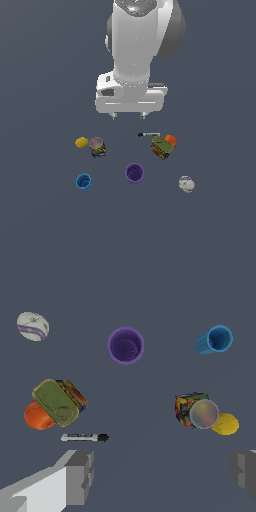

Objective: Pick up a designated object from a clutter of objects.

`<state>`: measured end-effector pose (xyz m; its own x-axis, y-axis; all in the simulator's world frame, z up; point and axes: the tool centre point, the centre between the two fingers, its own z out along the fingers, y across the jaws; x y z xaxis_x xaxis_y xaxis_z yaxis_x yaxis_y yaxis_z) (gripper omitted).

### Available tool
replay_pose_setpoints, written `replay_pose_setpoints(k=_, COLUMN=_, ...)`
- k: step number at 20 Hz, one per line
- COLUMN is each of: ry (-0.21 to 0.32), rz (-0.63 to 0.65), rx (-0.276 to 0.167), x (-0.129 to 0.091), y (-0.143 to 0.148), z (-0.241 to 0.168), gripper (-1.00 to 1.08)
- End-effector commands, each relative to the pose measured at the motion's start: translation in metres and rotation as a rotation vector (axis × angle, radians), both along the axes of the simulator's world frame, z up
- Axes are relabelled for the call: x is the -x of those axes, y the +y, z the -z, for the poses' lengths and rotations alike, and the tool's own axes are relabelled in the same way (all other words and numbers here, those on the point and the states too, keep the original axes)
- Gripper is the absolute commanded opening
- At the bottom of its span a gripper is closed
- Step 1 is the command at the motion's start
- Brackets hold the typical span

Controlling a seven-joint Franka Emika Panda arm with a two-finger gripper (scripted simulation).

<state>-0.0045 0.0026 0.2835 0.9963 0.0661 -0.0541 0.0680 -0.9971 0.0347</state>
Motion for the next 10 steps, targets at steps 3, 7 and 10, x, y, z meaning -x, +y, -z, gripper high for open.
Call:
replay_pose_setpoints(k=3, ry=-0.003, rz=-0.072, rx=0.000, x=-0.004, y=0.016, z=0.019, gripper=1.00)
replay_pose_setpoints(k=7, ry=-0.008, rz=-0.170, rx=-0.002, x=-0.007, y=0.039, z=0.045, gripper=1.00)
replay_pose_setpoints(k=10, ry=-0.013, rz=-0.263, rx=-0.006, x=-0.009, y=0.061, z=0.070, gripper=1.00)
